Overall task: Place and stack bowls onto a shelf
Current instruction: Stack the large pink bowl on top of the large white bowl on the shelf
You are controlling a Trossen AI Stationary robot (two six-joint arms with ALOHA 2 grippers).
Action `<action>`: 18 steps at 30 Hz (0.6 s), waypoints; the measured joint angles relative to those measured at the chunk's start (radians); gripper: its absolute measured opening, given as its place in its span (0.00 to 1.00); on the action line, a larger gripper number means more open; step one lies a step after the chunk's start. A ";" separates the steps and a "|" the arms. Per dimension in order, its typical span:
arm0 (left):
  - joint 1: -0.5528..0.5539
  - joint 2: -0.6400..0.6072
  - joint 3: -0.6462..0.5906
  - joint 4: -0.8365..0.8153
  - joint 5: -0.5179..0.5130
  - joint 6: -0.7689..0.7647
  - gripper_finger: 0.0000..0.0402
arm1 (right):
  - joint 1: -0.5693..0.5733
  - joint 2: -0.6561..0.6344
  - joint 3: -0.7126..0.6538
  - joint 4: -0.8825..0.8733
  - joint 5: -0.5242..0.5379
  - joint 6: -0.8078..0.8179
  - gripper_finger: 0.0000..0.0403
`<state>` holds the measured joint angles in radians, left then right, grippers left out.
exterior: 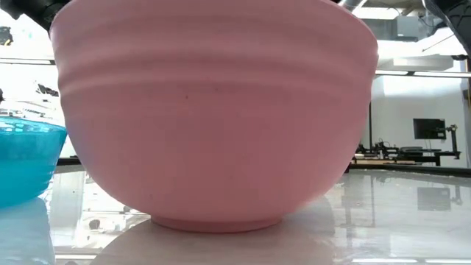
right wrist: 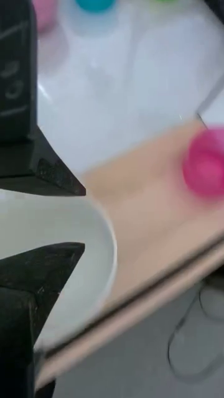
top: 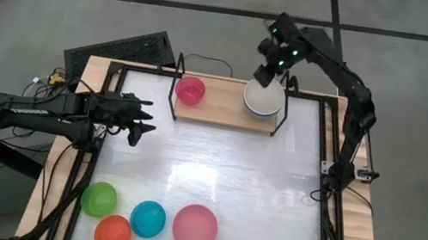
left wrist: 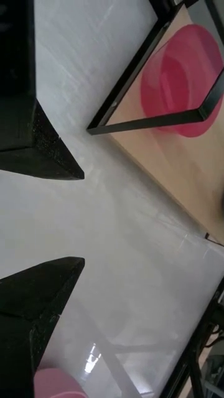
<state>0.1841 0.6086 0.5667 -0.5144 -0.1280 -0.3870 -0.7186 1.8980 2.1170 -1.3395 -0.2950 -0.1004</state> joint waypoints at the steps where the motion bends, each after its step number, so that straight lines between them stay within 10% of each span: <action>1: 0.000 0.000 0.000 0.000 0.000 0.000 0.50 | 0.029 0.000 0.000 -0.008 -0.002 0.014 0.38; 18: 0.001 0.000 0.000 -0.004 0.018 0.001 0.50 | 0.725 0.006 -0.001 0.056 0.192 0.346 0.38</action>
<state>0.1852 0.6086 0.5667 -0.5182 -0.1100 -0.3859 0.0063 1.9041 2.1159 -1.2838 -0.1026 0.2461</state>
